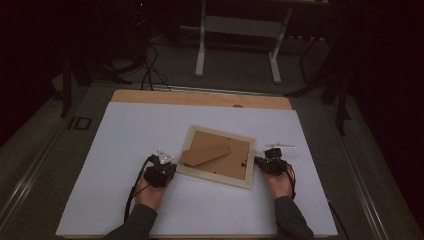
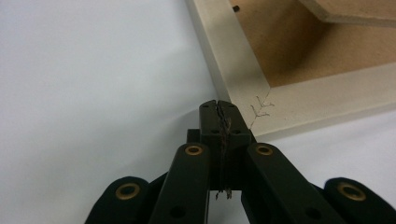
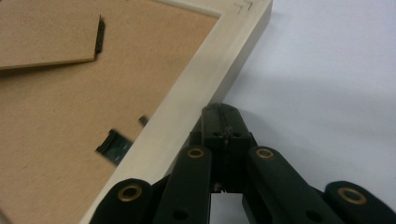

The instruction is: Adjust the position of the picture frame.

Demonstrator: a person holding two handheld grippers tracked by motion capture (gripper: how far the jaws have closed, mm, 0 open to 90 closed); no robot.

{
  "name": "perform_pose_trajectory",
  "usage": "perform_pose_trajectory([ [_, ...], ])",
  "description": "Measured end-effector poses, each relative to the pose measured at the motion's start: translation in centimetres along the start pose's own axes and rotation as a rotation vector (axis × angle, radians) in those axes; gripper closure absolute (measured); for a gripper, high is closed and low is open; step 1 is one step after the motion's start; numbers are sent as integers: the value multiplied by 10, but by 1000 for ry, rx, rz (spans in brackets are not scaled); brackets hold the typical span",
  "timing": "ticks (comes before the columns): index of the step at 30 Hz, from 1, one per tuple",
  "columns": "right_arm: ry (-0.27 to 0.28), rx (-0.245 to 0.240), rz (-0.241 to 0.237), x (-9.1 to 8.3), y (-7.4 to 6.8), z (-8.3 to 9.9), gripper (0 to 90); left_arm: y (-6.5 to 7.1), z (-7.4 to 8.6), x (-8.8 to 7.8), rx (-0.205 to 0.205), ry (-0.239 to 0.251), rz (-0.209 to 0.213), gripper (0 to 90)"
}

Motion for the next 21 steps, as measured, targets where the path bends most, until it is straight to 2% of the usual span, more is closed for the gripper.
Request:
perform_pose_trajectory([
  [5,-8,-7,-6,1,-2,-1,900,7,3,-4,-8,-8,-10,900],
  [9,-13,-19,-11,1,-4,-1,900,8,6,-7,-10,-17,2,900],
  [13,-17,-22,-12,2,-7,-2,900,9,8,-11,9,-28,-1,900],
  [17,-20,-26,1,3,-11,-2,900,8,9,-11,5,-30,6,900],
  [21,-19,-30,-7,4,-14,-2,900,5,9,-12,-6,-30,0,900],
])
Point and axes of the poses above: each handheld gripper's, and its own axes: x roughly forward along the jaws, z roughly out of its underside, y roughly to its right, the point moved 5 cm from there along x, roughly forward along the jaws, and after that the axes turned 3 degrees about y, right-handed, at the moved point
